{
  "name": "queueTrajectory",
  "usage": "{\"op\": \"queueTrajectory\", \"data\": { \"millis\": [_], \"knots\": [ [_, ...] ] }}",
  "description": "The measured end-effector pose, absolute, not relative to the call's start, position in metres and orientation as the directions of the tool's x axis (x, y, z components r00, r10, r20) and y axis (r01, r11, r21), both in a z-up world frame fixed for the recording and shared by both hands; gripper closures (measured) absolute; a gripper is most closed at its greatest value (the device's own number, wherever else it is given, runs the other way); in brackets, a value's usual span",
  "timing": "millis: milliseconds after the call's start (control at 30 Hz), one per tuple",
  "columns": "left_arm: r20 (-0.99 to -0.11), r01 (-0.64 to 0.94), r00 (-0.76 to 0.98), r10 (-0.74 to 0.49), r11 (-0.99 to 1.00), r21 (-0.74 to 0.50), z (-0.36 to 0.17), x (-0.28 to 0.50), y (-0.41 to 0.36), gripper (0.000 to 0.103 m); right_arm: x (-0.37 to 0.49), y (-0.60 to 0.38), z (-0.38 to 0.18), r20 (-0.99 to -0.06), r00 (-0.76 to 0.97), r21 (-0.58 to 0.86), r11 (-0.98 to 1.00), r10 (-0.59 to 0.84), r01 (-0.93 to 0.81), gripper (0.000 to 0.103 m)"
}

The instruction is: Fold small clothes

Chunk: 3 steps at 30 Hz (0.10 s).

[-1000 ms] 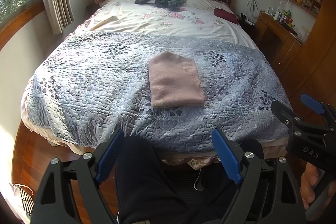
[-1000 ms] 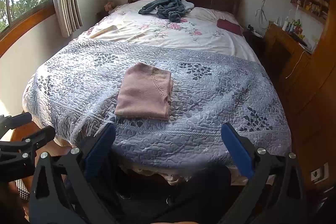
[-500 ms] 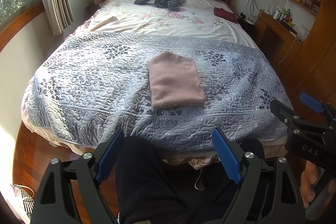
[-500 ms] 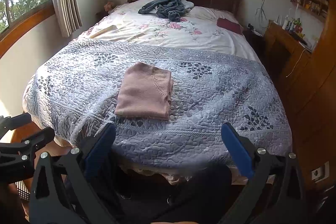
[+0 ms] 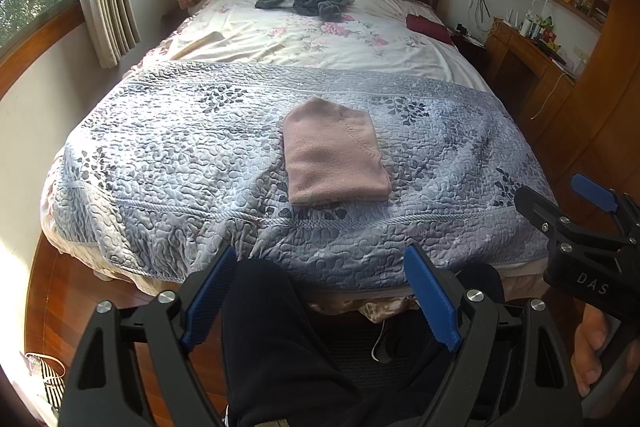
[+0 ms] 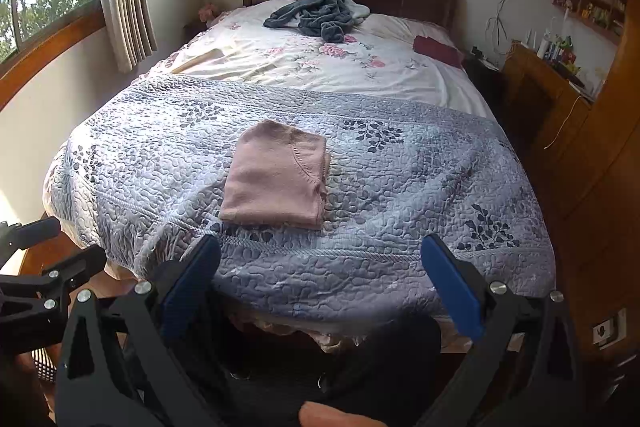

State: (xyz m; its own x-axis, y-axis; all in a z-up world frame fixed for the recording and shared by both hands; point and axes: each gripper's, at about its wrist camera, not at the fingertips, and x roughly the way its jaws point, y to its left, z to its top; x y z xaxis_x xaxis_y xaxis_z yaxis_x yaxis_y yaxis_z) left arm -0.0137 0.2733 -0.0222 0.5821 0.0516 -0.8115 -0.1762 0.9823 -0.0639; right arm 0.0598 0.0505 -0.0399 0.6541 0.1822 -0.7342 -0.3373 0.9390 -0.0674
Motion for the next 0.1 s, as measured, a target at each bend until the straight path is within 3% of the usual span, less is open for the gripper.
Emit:
{"op": "queueTrajectory", "data": {
  "millis": [100],
  "knots": [
    [-0.811, -0.172, 0.583, 0.052, 0.983, -0.061, -0.0233, -0.0124, 0.2753, 0.017, 0.0609, 0.0505, -0.0400, -0.737, 0.650, -0.065, 0.938, 0.184, -0.339, 0.003]
  ]
}}
